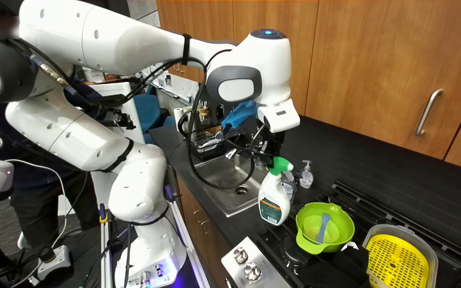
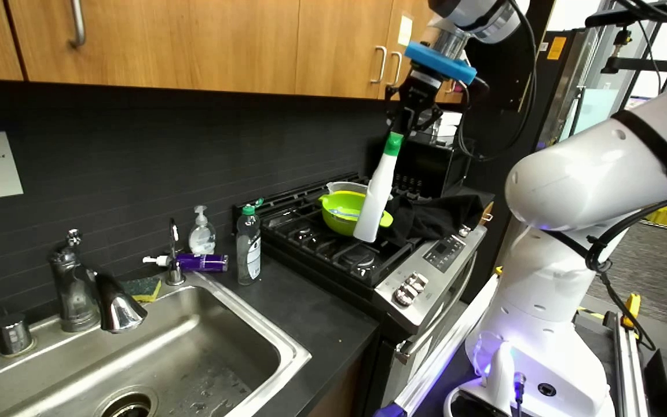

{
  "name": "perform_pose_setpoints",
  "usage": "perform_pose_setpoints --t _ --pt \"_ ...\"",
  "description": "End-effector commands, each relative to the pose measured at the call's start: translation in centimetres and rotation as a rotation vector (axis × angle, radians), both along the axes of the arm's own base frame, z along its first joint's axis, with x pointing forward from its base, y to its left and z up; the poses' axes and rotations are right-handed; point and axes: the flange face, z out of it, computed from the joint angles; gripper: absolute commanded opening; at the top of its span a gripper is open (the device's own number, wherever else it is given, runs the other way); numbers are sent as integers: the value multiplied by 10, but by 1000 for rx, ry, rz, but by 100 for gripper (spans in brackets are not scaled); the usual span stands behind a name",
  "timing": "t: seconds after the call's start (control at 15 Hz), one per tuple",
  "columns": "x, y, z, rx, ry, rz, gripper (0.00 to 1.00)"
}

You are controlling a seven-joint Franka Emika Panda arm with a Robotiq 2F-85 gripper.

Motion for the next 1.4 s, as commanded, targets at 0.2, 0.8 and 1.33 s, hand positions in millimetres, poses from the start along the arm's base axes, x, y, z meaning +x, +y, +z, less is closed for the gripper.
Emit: perform_pose_setpoints --t 0.2,0.8,1.33 --pt "-11 -35 5 46 -8 -105 14" --pt "-49 -77 65 -20 -82 -264 14" --pt "-47 -73 121 -127 -102 -297 14"
